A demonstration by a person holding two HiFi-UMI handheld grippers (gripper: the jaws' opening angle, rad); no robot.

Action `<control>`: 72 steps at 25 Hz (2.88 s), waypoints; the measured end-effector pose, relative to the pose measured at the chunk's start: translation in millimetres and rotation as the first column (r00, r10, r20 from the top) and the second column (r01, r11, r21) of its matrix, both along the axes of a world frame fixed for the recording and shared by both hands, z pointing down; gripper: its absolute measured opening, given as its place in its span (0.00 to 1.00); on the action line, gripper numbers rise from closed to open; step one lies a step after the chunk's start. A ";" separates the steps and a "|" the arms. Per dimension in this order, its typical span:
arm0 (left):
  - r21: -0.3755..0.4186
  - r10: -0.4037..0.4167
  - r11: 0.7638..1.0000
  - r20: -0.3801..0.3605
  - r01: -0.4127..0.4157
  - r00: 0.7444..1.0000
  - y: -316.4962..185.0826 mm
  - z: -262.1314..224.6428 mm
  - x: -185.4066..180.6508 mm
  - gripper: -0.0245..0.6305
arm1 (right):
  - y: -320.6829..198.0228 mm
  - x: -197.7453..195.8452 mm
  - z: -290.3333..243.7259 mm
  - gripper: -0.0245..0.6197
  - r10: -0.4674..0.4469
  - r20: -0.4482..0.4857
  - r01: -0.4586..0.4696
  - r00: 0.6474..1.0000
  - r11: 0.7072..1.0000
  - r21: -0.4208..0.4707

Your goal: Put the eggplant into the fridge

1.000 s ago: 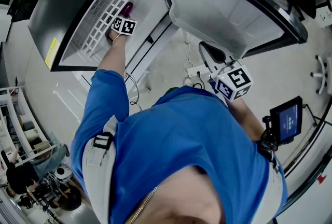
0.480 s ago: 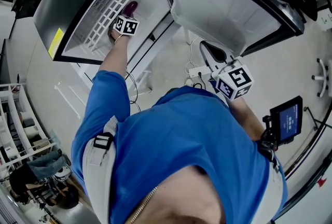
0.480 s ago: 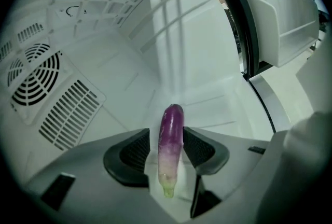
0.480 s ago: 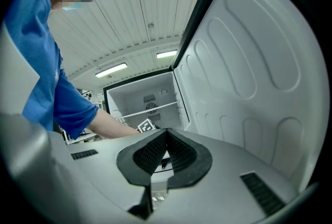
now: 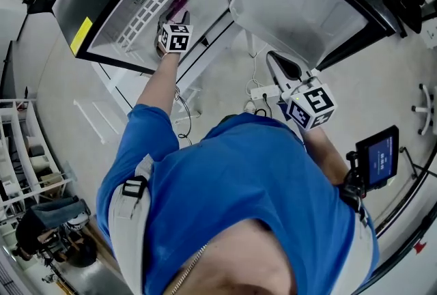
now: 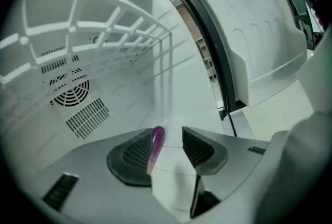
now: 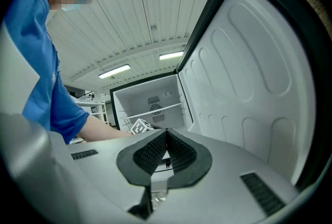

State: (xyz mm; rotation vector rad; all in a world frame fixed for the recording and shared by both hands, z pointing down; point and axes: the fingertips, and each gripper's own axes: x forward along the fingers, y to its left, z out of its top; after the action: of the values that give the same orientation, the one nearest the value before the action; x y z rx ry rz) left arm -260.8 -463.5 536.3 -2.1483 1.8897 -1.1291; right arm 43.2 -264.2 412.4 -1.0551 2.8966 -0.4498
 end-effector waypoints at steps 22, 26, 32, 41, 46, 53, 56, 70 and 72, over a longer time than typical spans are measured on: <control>0.302 0.168 0.953 -0.596 0.025 0.785 174.8 -129.3 85.5 0.05 | 36.7 -2.6 -7.3 0.04 -0.041 0.040 0.040 0.998 0.999 0.014; 0.319 0.201 0.948 -0.634 0.016 0.746 211.8 -142.3 101.1 0.05 | 47.8 -4.3 -9.2 0.04 -0.053 0.049 0.052 0.997 0.999 0.016; 0.334 0.236 0.942 -0.688 0.011 0.686 261.8 -152.2 114.5 0.05 | 63.6 -10.8 -13.8 0.04 -0.065 0.047 0.064 0.997 0.998 0.029; 0.331 0.267 0.944 -0.725 -0.018 0.635 301.3 -156.1 108.3 0.05 | 73.7 -24.9 -21.5 0.04 -0.023 0.042 0.021 0.999 0.999 0.041; 0.328 0.277 0.944 -0.736 -0.033 0.617 303.6 -153.9 100.9 0.05 | 71.1 -33.5 -24.4 0.04 -0.001 0.032 0.000 0.999 0.999 0.050; 0.329 0.291 0.943 -0.743 -0.050 0.603 304.5 -149.9 95.0 0.05 | 76.1 -40.1 -25.9 0.04 0.018 0.017 -0.019 1.000 0.998 0.060; 0.324 0.293 0.944 -0.745 -0.059 0.599 304.6 -148.6 95.4 0.05 | 77.6 -39.0 -26.8 0.04 0.029 0.013 -0.030 0.999 0.998 0.062; 0.329 0.334 0.937 -0.751 -0.115 0.569 286.6 -147.9 111.1 0.05 | 67.7 -11.3 -22.6 0.04 0.114 -0.001 -0.113 0.994 0.991 0.065; 0.329 0.341 0.936 -0.752 -0.127 0.564 282.3 -147.8 118.0 0.05 | 65.2 -0.1 -21.5 0.04 0.137 -0.007 -0.136 0.991 0.989 0.064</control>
State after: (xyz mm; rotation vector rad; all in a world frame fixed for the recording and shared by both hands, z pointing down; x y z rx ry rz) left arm -142.9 -181.2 388.5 -2.8952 1.7071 0.2320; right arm 43.1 -199.0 390.9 -1.2400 2.8035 -0.3452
